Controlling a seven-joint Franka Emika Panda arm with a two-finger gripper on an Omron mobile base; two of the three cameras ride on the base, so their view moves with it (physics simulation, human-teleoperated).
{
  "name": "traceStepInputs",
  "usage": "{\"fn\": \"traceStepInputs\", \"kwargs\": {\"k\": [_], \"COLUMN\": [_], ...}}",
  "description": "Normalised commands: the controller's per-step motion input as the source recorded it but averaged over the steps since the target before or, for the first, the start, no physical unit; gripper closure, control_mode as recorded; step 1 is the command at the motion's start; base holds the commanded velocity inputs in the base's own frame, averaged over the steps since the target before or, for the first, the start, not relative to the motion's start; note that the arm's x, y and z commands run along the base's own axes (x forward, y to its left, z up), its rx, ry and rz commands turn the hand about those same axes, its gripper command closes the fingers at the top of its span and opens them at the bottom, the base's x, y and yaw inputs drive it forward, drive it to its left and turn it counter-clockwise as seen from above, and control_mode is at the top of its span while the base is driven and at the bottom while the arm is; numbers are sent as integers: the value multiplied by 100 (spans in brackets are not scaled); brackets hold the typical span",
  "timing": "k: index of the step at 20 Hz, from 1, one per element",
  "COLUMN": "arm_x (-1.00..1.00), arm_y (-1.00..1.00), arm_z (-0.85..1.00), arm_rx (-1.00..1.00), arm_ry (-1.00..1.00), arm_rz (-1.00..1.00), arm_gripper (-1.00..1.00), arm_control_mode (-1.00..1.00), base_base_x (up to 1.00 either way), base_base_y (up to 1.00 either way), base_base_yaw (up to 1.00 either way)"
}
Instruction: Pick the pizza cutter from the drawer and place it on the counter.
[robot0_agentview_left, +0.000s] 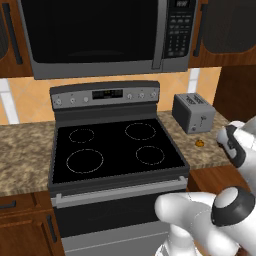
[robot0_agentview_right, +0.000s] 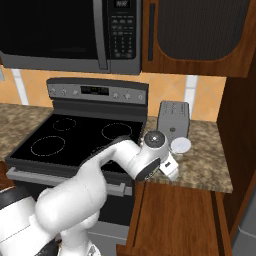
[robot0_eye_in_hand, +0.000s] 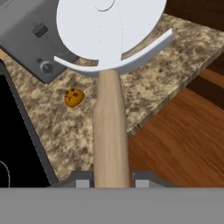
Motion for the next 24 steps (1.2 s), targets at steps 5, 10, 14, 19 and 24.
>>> {"fn": "traceStepInputs", "kwargs": {"k": [5,10,14,19,24], "arm_x": [75,43,2,35,46], "arm_y": [-3,-23,-60,-9,-9], "arm_z": [-27,-23,-18,-25,-63], "arm_rx": [1,4,12,3,2], "arm_ry": [4,3,0,0,0], "arm_rz": [0,0,0,0,0], "arm_gripper": [100,100,100,100,100], "arm_control_mode": [-100,-100,-100,-100,-100], "base_base_x": [0,0,0,0,0], "base_base_y": [0,0,0,0,0], "base_base_yaw": [0,0,0,0,0]}}
